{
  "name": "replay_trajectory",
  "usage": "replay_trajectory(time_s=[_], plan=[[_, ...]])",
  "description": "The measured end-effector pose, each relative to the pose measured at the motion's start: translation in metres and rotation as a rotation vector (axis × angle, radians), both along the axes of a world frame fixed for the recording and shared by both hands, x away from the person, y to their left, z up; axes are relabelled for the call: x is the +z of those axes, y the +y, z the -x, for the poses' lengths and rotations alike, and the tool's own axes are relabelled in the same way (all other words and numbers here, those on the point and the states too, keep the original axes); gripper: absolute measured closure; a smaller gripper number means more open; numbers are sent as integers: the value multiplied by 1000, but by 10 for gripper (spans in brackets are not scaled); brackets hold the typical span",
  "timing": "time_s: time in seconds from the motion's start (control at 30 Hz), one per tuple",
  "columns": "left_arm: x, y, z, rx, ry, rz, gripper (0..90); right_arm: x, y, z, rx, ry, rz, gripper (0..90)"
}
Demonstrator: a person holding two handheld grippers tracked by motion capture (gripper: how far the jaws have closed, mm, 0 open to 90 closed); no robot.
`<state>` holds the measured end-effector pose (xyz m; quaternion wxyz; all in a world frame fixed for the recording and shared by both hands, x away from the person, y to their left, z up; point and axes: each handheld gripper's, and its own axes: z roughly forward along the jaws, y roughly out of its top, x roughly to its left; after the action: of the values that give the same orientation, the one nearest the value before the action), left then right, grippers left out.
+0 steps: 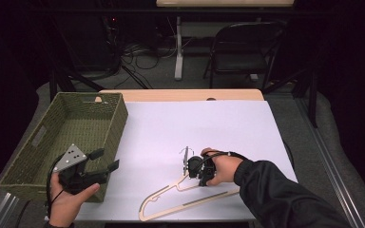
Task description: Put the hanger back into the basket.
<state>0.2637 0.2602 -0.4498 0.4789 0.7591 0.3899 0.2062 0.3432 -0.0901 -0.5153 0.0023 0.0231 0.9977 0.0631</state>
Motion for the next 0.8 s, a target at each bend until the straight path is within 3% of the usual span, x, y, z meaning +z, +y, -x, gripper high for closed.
replay_trajectory(time_s=[0.33, 0.8], plan=[[0, 0, 0, 0, 0, 0, 297, -6, 1, 1, 7, 4, 24, 717], [0, -3, 0, -7, 1, -1, 297, -12, 4, 0, 27, 14, 48, 801]])
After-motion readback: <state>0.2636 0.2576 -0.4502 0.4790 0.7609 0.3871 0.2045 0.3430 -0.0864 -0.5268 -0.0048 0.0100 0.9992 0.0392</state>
